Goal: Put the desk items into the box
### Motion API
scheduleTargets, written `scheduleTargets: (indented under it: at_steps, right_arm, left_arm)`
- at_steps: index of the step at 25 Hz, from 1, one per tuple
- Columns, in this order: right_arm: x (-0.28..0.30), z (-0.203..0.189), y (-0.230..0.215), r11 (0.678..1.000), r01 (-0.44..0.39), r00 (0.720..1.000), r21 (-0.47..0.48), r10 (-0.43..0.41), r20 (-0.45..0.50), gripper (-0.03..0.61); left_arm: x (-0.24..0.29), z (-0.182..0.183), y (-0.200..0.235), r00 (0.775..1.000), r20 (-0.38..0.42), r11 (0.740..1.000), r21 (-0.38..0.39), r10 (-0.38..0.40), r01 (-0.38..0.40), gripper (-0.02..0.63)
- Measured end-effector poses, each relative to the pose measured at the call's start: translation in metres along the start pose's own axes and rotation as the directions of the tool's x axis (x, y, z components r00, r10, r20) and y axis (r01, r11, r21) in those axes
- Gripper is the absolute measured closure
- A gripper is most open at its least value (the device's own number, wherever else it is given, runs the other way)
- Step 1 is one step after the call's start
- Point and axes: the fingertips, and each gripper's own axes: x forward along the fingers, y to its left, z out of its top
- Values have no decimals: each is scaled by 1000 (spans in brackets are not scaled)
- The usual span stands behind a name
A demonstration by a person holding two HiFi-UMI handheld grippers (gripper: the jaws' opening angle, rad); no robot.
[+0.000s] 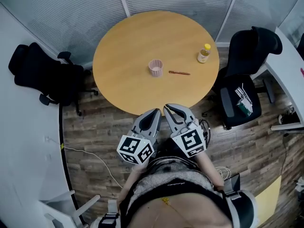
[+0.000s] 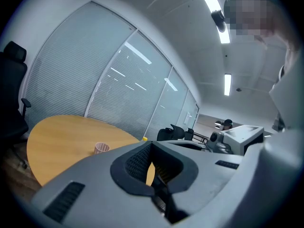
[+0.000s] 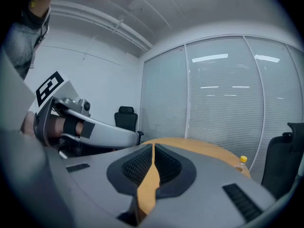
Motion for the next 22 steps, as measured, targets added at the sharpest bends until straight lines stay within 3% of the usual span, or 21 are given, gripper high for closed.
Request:
scheduleTargets:
  at_steps: [11,22]
  right_arm:
    - [12,5,-34,998,-52,998,-32,53,24,549]
    - [15,-2,-45,998,-59,998,-10,59,8,549]
  left_arm:
    - [32,8,3,997,45,998,-17,60,-60,612]
    - [44,7,8,996,28,996,-31,86,-85,612]
